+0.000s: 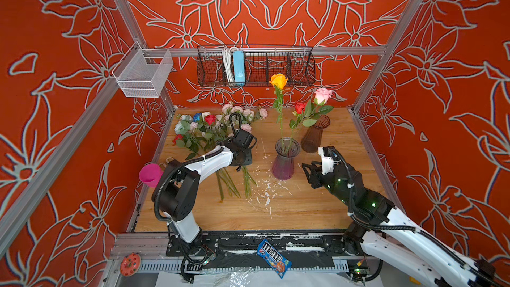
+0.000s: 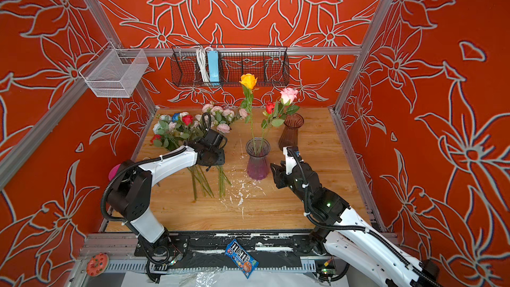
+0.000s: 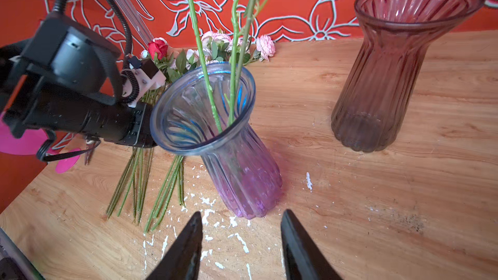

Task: Arrange flowers in a vase
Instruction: Pick up the flower from the flowers.

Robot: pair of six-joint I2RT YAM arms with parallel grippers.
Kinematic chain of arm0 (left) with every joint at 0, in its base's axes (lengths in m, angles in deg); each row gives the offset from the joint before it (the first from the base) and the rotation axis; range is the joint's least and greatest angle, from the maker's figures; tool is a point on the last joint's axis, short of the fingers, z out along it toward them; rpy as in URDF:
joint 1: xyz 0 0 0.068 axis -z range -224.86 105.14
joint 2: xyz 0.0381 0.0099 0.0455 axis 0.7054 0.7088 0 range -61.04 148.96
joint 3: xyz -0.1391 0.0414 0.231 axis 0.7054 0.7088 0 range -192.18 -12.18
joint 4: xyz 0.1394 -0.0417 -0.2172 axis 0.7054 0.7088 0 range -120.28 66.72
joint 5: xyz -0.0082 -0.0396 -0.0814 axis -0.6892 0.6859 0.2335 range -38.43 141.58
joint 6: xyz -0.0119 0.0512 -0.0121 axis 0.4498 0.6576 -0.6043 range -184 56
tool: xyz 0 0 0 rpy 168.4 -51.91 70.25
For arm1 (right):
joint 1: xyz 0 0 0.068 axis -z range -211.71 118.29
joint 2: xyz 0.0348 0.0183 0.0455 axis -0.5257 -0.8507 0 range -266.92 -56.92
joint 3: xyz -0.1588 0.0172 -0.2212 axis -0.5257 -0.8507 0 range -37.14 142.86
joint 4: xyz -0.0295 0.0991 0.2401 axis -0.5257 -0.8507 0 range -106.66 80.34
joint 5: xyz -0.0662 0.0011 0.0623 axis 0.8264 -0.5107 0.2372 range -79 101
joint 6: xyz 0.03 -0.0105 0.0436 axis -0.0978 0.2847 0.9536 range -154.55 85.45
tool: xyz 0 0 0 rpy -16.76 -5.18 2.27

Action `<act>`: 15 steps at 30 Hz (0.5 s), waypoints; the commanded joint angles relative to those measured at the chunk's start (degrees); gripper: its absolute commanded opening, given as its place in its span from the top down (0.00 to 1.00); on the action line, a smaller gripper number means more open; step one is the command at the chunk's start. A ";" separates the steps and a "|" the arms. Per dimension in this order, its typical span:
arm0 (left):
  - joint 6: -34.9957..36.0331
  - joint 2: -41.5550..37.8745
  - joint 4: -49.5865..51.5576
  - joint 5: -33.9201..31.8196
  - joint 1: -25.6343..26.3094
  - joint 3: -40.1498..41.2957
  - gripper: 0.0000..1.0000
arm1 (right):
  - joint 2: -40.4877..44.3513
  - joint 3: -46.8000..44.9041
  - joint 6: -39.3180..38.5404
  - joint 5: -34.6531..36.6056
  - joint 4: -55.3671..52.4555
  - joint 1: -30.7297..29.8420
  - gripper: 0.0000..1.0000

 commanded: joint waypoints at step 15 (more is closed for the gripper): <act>4.41 5.76 -1.42 11.21 -5.41 -2.65 0.67 | -3.33 -2.51 0.16 -1.08 3.49 -0.07 0.52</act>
